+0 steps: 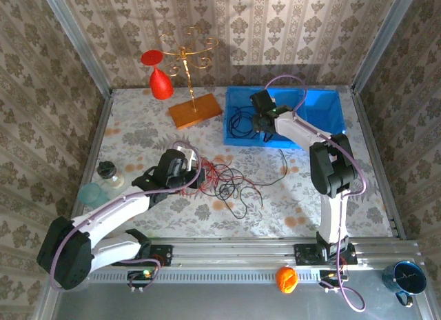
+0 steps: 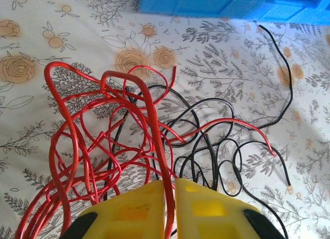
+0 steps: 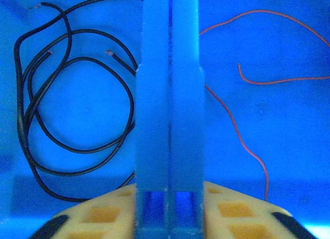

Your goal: Untangle the cables

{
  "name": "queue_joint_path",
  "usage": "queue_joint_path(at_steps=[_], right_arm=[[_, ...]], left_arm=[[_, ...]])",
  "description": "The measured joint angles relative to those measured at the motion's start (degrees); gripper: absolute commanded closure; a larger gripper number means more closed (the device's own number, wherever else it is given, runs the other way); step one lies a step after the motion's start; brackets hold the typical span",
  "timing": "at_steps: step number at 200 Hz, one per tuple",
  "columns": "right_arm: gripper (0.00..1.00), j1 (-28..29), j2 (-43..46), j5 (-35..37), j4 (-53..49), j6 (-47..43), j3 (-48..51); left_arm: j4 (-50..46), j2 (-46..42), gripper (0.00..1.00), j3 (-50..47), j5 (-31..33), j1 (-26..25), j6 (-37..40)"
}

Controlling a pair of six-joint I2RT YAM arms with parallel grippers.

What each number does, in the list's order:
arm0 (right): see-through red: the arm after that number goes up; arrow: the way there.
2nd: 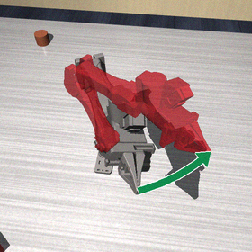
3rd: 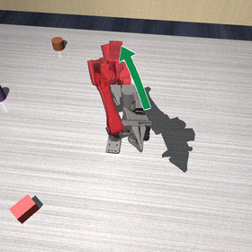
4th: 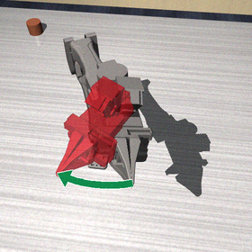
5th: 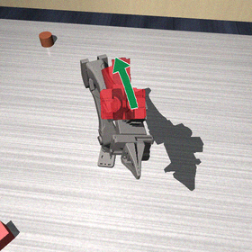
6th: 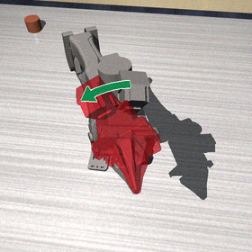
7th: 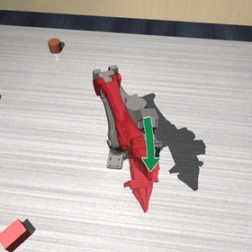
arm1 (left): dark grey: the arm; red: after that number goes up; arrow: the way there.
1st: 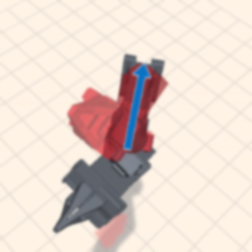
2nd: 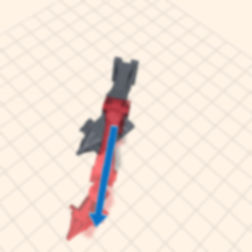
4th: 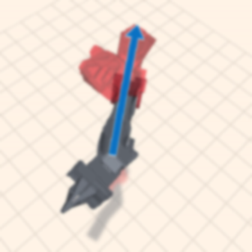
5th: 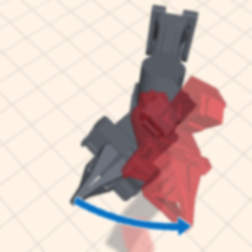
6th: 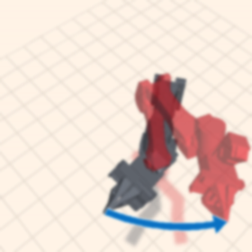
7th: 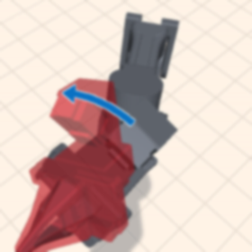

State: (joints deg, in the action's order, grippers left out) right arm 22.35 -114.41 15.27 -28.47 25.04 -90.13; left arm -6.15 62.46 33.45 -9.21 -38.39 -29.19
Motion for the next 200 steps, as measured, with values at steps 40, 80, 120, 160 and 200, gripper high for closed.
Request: queue_joint_path(at_steps=[40, 80, 120, 160, 200], right_arm=[[0.47, 1.33, 8.39, -0.33, 0.46, -0.61, 3.96], [0.44, 7.78, 30.16, -0.70, 2.56, -3.26, 18.32], [0.46, 21.05, 39.91, -6.36, 7.37, -2.49, 33.27], [0.48, 25.16, 32.33, -9.40, 10.32, -0.76, 36.11], [0.45, 23.89, 23.63, -7.98, 11.87, -1.27, 35.91]], left_arm=[[-2.71, -2.29, 0.77, 0.00, -0.07, -0.66, 0.02], [-3.78, -4.09, 0.41, 0.07, -1.64, -1.33, 0.50], [-7.50, -6.23, 0.37, 1.62, -0.48, -1.70, 0.83], [-11.08, -14.01, 0.37, 2.38, 6.12, 0.46, -1.90], [-13.14, -14.38, 0.37, 1.57, 5.84, 0.76, -3.54]])
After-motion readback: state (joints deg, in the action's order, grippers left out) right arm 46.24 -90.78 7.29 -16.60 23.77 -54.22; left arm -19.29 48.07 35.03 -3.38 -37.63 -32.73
